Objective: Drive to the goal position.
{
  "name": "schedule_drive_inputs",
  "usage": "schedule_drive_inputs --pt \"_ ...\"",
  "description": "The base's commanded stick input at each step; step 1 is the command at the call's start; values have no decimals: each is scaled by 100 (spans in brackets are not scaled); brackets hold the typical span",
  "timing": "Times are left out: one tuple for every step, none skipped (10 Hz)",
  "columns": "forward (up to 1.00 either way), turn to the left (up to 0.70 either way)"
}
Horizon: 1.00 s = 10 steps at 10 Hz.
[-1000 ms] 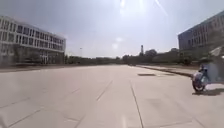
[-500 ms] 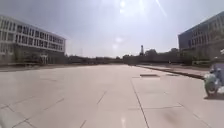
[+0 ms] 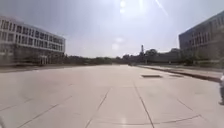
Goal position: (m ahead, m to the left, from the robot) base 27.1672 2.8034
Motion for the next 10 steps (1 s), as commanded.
schedule_drive_inputs --pt "70 0" --pt "70 0" --pt "70 0" --pt "70 0" --pt "70 0" --pt "70 0" --pt "70 0" --pt "70 0" --pt "70 0" --pt "70 0"
